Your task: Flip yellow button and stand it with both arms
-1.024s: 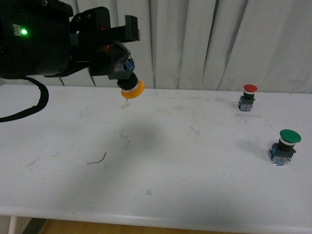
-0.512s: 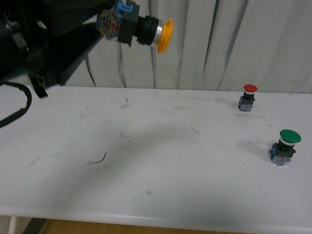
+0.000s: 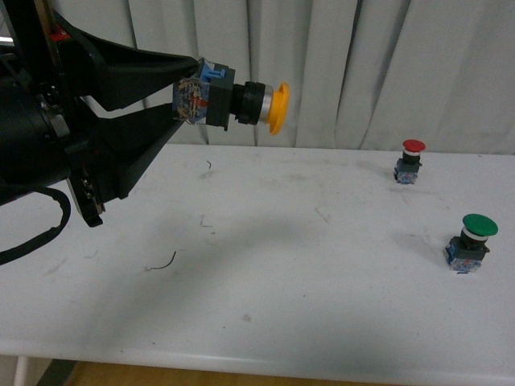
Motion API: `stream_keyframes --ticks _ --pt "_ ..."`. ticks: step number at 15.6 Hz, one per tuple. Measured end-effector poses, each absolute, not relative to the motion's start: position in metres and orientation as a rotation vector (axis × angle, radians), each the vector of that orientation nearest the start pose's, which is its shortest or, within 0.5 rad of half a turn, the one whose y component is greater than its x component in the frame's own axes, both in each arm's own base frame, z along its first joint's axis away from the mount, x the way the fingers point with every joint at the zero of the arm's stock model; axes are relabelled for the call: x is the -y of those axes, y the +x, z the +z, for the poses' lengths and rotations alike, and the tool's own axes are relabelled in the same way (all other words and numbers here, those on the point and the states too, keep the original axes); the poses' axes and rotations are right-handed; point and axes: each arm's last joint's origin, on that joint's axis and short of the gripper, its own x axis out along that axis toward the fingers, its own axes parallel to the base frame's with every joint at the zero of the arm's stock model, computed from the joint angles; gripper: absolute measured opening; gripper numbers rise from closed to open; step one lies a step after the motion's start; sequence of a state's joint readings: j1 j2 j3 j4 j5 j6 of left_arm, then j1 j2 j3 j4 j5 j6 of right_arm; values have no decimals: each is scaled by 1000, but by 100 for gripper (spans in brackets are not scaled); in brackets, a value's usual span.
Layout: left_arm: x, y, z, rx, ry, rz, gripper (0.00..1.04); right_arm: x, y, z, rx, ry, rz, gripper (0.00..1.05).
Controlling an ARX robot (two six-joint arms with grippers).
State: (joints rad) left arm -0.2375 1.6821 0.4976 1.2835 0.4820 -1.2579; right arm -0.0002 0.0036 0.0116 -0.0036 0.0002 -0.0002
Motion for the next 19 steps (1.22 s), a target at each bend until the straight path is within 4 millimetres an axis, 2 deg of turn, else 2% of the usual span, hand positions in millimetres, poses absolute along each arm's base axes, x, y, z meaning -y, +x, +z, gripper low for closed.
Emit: stream_keyframes --ticks 7,8,10,12,13,14,15,17,18,19 --pt "82 280 177 -338 -1184 -691 30 0 97 167 4 0 0 98" --pt "83 280 177 -339 -1184 -693 30 2 100 166 -13 -29 52 98" --pt "88 280 178 -341 -1177 -707 30 12 119 178 12 -62 39 98" --pt "90 281 181 -330 -1175 -713 30 18 161 209 100 -60 21 98" --pt "90 281 181 -328 -1174 -716 30 18 194 224 147 -59 18 98" --pt "91 281 181 -329 -1173 -718 30 16 226 231 154 -48 24 98" --pt "91 281 182 -325 -1171 -719 30 14 265 229 111 -38 17 98" --pt "91 281 184 -316 -1169 -720 30 12 330 210 -16 -29 -6 98" --pt "91 281 184 -316 -1167 -720 30 9 350 203 -47 -14 1 98" --pt "91 282 185 -313 -1166 -722 30 -3 351 208 -9 28 67 98"
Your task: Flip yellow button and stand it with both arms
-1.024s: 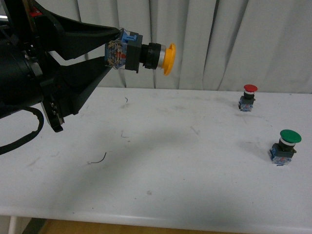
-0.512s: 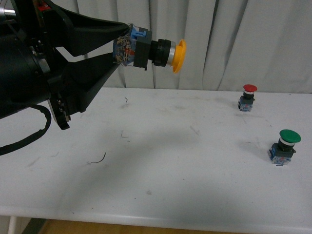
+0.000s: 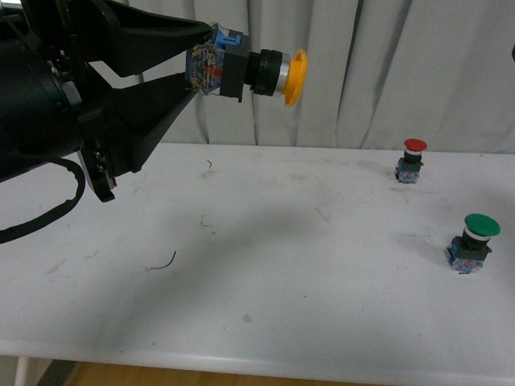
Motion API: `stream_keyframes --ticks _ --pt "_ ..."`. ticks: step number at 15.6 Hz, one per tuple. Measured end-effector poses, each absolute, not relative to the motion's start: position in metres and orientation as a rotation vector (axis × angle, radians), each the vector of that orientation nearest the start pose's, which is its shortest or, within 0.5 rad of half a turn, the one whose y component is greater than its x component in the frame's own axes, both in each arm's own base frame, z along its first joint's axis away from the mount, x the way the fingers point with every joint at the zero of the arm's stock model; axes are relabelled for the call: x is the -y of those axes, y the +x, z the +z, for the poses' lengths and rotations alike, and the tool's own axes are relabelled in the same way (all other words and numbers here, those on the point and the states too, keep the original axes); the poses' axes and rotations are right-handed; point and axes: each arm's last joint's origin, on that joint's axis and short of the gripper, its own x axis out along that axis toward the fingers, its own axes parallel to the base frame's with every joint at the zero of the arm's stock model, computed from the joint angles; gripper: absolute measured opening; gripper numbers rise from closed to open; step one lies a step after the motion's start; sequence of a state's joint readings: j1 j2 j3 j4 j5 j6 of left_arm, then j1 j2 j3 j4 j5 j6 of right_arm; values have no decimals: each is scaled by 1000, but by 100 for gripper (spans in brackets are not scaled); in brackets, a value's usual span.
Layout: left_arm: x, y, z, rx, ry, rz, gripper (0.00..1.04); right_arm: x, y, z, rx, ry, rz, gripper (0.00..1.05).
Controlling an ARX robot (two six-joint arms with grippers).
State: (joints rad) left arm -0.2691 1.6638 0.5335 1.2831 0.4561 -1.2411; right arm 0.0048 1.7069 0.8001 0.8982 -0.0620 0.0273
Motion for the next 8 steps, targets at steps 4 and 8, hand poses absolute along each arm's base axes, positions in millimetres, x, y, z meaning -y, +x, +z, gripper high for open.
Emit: stream_keyframes --ticks 4,8 --pt "92 285 184 -318 -1159 -728 30 -53 303 218 106 275 492 98" --pt "92 285 183 -315 -1150 -730 30 -87 276 193 -107 668 819 98"
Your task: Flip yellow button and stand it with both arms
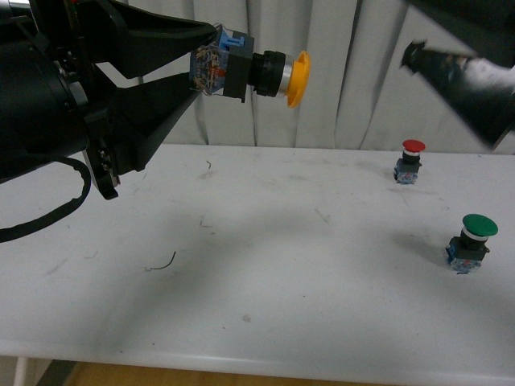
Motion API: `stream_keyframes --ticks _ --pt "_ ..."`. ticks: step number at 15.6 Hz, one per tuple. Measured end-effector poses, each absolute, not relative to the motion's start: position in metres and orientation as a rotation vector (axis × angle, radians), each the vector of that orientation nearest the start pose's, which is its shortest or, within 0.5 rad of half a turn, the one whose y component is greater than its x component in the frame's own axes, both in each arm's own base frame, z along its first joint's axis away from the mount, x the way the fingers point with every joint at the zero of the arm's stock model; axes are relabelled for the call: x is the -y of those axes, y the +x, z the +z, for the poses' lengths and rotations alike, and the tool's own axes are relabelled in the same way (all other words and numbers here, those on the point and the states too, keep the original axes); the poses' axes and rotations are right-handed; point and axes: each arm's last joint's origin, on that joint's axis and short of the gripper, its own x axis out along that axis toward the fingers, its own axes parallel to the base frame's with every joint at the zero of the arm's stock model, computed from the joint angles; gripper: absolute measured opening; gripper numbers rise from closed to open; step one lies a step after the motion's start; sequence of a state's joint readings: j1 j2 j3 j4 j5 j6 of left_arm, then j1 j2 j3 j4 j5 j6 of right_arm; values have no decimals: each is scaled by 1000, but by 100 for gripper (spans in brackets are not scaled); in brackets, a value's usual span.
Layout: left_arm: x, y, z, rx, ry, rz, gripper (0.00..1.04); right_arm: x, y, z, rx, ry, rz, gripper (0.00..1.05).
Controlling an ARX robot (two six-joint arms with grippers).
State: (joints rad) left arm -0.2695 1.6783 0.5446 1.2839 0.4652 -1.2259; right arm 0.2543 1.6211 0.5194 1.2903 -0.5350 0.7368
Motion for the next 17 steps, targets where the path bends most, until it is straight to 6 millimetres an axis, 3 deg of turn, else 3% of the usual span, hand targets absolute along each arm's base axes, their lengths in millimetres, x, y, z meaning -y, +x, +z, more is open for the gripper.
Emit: stream_keyframes --ticks 3,6,12,15,17 --pt "91 285 183 -314 -1148 -729 30 -93 285 165 -331 930 790 98" --pt "91 285 183 -315 -1147 -731 30 -107 298 166 -398 1088 788 98" --pt "89 286 183 -312 -1147 -727 30 -127 313 169 -420 1126 841 98" --pt "87 286 179 -325 -1150 -712 30 -153 311 166 -492 1148 908 98" --pt "83 286 175 -333 -1155 -697 30 -153 315 166 -482 1165 890 98"
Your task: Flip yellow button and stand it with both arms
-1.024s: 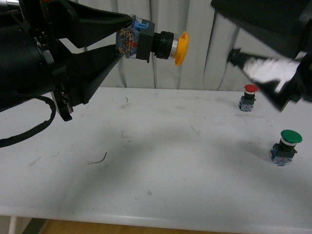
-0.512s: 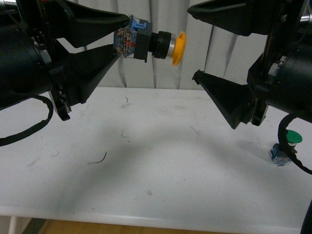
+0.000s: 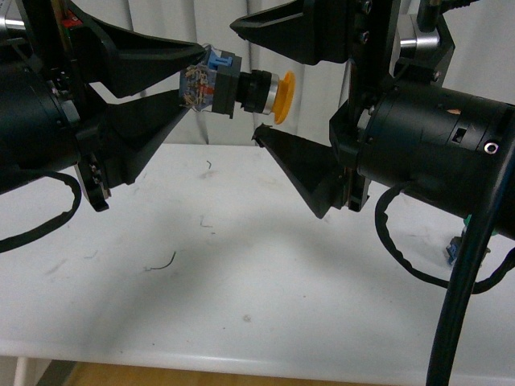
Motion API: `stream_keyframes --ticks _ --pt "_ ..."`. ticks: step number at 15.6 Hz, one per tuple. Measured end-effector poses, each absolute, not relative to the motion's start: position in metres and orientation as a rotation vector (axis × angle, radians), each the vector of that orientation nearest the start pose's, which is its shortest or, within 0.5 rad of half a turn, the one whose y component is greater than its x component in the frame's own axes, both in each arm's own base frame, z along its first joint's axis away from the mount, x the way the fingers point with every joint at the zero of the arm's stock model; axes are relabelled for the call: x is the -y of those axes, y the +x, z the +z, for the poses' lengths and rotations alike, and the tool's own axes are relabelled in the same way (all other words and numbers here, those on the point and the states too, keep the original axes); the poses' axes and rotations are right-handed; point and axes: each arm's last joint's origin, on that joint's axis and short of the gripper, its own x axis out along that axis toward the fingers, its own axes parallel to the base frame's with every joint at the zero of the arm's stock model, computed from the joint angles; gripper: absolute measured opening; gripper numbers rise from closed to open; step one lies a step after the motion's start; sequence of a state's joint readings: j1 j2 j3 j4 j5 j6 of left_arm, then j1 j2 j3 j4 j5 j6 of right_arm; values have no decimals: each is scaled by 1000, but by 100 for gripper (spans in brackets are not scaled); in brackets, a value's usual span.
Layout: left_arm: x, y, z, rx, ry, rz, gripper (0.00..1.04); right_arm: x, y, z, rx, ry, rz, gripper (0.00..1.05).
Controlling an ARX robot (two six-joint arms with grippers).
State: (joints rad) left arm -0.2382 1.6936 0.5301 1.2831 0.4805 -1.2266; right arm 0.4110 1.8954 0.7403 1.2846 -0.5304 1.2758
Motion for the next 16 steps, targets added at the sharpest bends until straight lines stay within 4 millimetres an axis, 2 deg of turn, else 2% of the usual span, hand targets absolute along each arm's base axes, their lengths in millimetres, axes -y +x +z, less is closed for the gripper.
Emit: stream_keyframes --ticks 4,5,9,11,16 --pt "81 285 174 -338 -1159 -692 30 -154 322 172 -466 1202 890 98" --pt "81 285 174 -338 -1160 -692 30 -154 323 172 -466 1205 889 95" --pt "81 285 175 -336 -1164 -694 30 -155 326 164 -483 1225 855 52" --pt "81 285 175 -343 -1179 -696 30 -155 326 164 -481 1226 851 37" --pt "81 285 174 -346 -1184 -695 30 -155 326 164 -479 1226 850 36"
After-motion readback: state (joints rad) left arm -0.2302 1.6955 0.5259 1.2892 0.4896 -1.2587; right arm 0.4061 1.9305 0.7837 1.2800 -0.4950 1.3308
